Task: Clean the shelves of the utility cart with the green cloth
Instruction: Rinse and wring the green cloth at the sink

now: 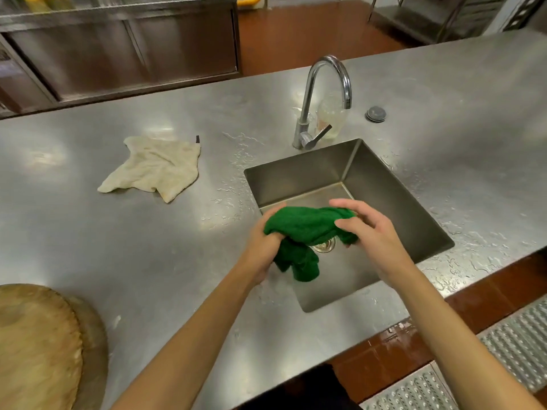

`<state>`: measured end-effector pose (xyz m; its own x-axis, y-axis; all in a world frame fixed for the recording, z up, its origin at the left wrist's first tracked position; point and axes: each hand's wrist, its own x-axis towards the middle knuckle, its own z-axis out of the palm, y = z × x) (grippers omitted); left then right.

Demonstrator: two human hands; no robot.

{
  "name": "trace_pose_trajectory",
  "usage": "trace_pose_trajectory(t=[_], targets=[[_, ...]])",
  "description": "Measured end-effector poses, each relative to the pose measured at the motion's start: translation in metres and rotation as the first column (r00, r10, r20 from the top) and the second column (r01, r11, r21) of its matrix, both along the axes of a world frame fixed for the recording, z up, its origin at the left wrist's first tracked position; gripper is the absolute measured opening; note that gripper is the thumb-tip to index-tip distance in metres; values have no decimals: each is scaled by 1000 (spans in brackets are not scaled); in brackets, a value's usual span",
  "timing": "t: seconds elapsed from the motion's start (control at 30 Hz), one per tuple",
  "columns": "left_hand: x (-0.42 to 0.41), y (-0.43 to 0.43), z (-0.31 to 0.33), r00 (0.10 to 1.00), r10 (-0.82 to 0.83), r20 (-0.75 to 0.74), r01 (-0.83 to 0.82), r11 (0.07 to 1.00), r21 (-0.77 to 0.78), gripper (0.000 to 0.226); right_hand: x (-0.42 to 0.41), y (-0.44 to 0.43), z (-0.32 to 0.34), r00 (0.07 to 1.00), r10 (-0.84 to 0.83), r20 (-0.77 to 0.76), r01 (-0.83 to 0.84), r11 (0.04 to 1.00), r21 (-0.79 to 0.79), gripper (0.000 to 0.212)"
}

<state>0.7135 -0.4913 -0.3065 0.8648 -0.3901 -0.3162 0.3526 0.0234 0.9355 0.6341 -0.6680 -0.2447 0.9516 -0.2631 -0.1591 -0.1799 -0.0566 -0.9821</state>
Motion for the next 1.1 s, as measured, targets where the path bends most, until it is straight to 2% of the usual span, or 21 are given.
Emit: trace_pose_trajectory(t=[0.1, 0.23, 0.3, 0.37, 0.43, 0.5, 0.63, 0.67, 0.73, 0.77, 0.8, 0.87, 0.9, 0.93, 1.0, 1.03, 1.1], targets=[[9, -22, 6, 998, -9, -54, 6, 998, -57, 51, 2, -26, -19, 990, -109, -85, 108, 994, -17, 19], [16, -51, 15, 994, -68, -86, 60, 993, -100, 67, 11, -48, -38, 971, -173, -163, 166, 984, -60, 20], [18, -68, 18, 986, -128, -106, 112, 984, -142, 73, 23, -55, -40, 953, -184, -243, 203, 978, 55, 28], [16, -91, 23, 981, -147, -126, 126, 979, -161, 70, 40, -61, -42, 941, -105, -323, 201, 939, 280, 48], [13, -118, 29, 989, -108, -102, 99, 991, -85, 66, 58, -68, -47, 937, -12, -349, 184, 867, 463, 71], [12, -146, 32, 998, -57, -38, 58, 998, 25, 64, 72, -80, -49, 933, -15, -359, 226, 799, 556, 82], [23, -188, 36, 984, -68, 164, 27, 971, 239, 72, 94, -110, -48, 956, -89, -279, 243, 773, 586, 66], [26, -197, 36, 957, -102, 271, 1, 937, 348, 71, 99, -118, -47, 960, -109, -258, 247, 761, 600, 59], [32, -208, 29, 864, -166, 476, -160, 805, 572, 70, 107, -129, -44, 965, -151, -214, 254, 733, 631, 48], [36, -212, 27, 861, -145, 488, -215, 764, 608, 71, 110, -134, -42, 963, -179, -200, 267, 721, 640, 46], [41, -215, 26, 905, -69, 419, -206, 792, 575, 73, 113, -138, -41, 958, -212, -191, 285, 718, 635, 46], [45, -221, 29, 984, 159, 79, -175, 944, 279, 76, 117, -142, -38, 961, -234, -148, 274, 737, 618, 45], [45, -225, 31, 975, 194, -109, -184, 978, 98, 70, 119, -142, -37, 966, -233, -114, 253, 746, 616, 43], [46, -230, 32, 954, 192, -232, -205, 978, -35, 61, 121, -143, -36, 969, -232, -85, 234, 756, 611, 39], [50, -239, 34, 915, 206, -347, -282, 942, -185, 51, 127, -144, -32, 968, -246, -47, 232, 808, 541, 32], [52, -243, 35, 901, 221, -372, -319, 921, -224, 51, 130, -146, -29, 969, -247, -24, 231, 862, 451, 30], [58, -249, 37, 895, 242, -374, -354, 897, -265, 53, 137, -153, -27, 977, -212, 33, 205, 968, 143, 34]])
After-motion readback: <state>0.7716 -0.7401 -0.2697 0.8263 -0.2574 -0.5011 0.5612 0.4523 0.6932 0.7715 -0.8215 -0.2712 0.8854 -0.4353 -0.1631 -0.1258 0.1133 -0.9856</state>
